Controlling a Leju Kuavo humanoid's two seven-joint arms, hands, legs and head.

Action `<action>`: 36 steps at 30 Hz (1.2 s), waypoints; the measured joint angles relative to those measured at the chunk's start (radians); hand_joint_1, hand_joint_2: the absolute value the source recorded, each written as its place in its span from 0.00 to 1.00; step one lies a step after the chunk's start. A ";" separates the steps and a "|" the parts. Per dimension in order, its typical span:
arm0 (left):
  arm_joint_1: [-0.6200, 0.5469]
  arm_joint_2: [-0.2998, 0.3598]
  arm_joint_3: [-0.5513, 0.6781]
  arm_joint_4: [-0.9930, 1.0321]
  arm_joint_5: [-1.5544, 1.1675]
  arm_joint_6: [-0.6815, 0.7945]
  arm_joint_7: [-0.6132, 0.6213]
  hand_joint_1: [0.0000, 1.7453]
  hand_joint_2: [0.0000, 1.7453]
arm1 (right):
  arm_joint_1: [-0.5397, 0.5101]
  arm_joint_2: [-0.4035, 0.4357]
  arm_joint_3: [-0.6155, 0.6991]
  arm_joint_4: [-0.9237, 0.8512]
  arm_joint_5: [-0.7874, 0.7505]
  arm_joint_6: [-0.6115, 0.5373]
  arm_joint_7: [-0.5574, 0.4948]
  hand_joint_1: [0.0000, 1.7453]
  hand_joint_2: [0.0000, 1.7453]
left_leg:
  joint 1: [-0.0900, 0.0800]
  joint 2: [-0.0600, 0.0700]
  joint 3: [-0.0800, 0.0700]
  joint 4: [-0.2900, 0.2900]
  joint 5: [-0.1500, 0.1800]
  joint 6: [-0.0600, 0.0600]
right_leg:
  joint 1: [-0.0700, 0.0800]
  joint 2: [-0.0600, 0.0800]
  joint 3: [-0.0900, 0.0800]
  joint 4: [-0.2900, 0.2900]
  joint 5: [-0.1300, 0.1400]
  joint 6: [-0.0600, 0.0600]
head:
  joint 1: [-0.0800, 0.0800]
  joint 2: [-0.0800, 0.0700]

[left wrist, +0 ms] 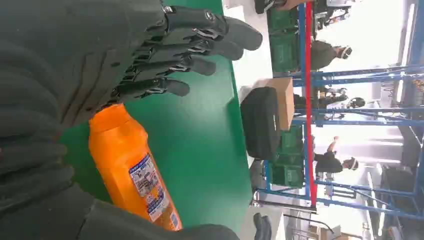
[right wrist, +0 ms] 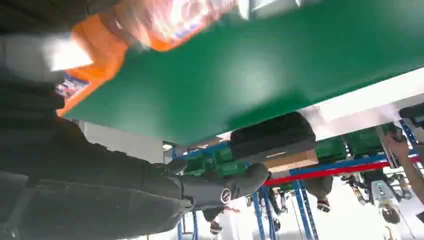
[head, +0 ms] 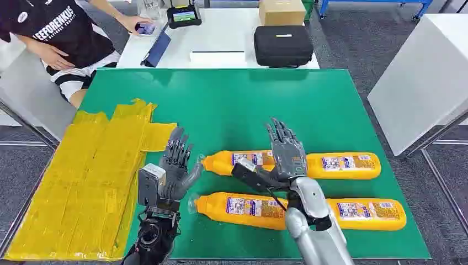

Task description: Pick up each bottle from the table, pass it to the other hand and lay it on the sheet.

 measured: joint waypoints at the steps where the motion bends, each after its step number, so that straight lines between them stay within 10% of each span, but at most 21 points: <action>1: 0.000 0.000 0.000 0.001 0.000 -0.002 0.000 0.00 1.00 | -0.013 -0.002 0.001 0.013 0.001 0.015 -0.008 0.00 1.00 | 0.000 0.000 0.000 0.000 0.000 0.000 | 0.000 0.000 0.000 0.000 0.000 0.000 | 0.000 0.000; 36: -0.051 -0.008 -0.011 0.076 0.023 -0.020 0.009 0.00 1.00 | -0.271 -0.010 0.099 0.589 -0.119 0.177 -0.091 0.01 1.00 | 0.000 0.000 0.001 0.000 0.000 0.000 | 0.000 0.000 0.000 0.000 0.000 0.000 | 0.000 0.000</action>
